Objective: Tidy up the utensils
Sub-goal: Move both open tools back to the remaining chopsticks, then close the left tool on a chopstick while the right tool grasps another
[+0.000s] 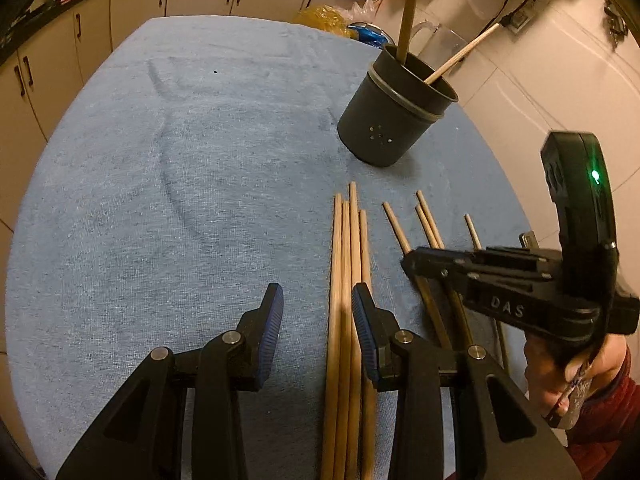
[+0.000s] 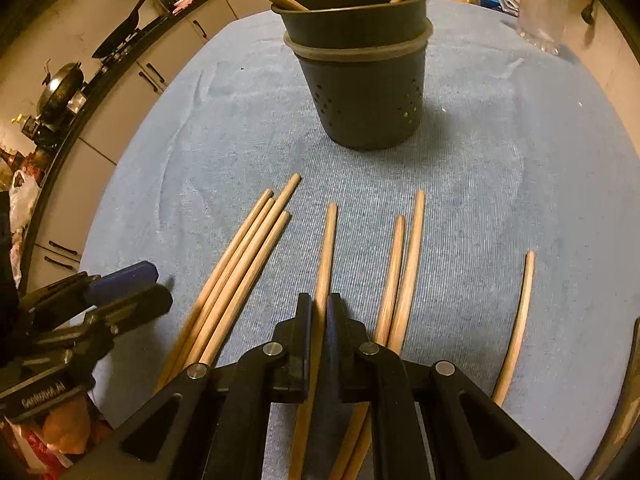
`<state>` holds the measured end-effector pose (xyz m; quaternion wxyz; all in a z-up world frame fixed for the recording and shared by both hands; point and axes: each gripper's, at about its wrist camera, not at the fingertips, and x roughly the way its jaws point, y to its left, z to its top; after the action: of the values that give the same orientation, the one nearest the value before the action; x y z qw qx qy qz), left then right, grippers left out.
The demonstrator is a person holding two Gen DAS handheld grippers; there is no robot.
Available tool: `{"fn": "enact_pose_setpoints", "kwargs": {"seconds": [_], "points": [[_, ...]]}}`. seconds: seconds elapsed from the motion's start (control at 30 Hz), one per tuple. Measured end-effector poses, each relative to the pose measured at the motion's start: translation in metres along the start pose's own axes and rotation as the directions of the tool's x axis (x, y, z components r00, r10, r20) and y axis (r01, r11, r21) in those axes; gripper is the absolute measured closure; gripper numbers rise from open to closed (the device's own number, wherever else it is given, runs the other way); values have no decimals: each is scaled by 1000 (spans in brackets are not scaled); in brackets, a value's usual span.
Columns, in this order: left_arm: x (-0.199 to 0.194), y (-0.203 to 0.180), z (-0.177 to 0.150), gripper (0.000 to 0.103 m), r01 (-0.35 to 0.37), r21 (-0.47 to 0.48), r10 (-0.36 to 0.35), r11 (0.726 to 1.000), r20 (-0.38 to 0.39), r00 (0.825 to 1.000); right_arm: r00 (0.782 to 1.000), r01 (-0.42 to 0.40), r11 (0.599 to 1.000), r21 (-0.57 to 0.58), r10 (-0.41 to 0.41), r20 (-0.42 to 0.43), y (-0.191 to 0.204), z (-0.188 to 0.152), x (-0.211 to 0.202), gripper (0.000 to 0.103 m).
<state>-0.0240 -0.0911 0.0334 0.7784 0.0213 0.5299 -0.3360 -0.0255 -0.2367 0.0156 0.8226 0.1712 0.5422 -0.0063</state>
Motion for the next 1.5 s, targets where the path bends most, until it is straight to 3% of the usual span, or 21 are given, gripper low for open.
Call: {"fn": "enact_pose_setpoints", "kwargs": {"seconds": [0.27, 0.6, 0.8, 1.13, 1.5], "points": [[7, -1, 5, 69, -13, 23, 13, 1000, -30, 999, 999, -36, 999, 10, 35, 20, -2, 6, 4, 96], [24, -13, 18, 79, -33, 61, 38, 998, -81, 996, 981, -140, 988, 63, 130, 140, -24, -8, -33, 96], [45, -24, 30, 86, -92, 104, 104, 990, -118, 987, 972, -179, 980, 86, 162, 171, -39, -15, -45, 96], [59, -40, 46, 86, -166, 156, 185, 974, -119, 976, 965, -202, 974, 103, 180, 193, -56, -17, -55, 96], [59, -53, 46, 86, -175, 254, 212, 951, -127, 969, 966, -193, 975, 107, 171, 193, -53, -15, -56, 96]]}}
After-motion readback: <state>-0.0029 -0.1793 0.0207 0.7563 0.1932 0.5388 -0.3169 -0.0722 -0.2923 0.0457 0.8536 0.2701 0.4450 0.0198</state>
